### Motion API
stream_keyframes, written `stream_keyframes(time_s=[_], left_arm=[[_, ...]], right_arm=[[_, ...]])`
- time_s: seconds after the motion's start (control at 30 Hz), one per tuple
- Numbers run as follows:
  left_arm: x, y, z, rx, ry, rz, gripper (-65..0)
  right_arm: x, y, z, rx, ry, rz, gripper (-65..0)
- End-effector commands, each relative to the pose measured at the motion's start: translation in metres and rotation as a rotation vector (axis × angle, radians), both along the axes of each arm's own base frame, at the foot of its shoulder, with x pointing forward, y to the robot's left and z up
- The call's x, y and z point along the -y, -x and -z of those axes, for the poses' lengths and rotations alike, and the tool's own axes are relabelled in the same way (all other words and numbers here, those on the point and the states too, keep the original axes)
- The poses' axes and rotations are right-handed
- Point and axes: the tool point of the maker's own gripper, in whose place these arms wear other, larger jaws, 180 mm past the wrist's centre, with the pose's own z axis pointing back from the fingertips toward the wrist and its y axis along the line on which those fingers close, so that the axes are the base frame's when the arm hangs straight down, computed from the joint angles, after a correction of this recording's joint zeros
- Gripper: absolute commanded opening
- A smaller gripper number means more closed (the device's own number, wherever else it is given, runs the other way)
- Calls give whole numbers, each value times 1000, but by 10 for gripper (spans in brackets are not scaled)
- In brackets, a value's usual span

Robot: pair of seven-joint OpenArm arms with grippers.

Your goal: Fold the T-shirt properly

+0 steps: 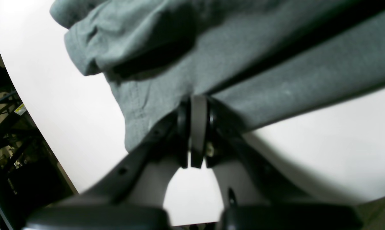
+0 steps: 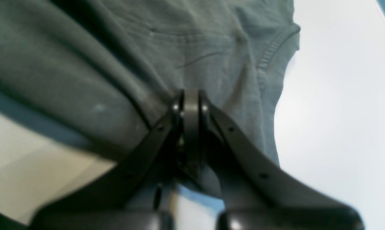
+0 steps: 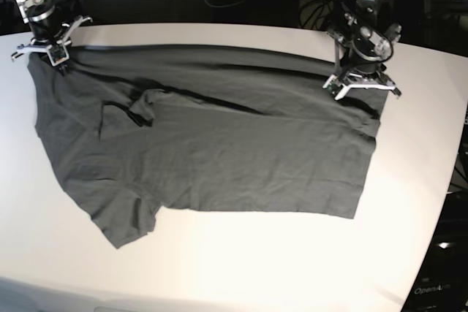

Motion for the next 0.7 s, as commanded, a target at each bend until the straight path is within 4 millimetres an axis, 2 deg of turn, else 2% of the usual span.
stream_keyframes(time_s=[0.0, 0.13, 0.3, 0.4, 0.53, 0.67], left_arm=[[-18, 56, 28, -240, -87, -3, -623], [-18, 59, 29, -246, -87, -3, -623], [-18, 59, 29, -248, -85, -3, -623], [-18, 59, 29, -248, -85, -3, -623], [-18, 59, 29, -248, -88, -3, -623], [-18, 58, 28, -245, -90, -3, -623]], right_arm=[[18, 53, 37, -297, 95, 6, -647], [20, 35, 32, -262, 102, 4, -647], [30, 28, 26, -253, 128, -8, -647], [30, 14, 22, -224, 128, -7, -647], [29, 10, 19, -211, 132, -13, -647], [24, -5, 1, -158, 150, -35, -647]])
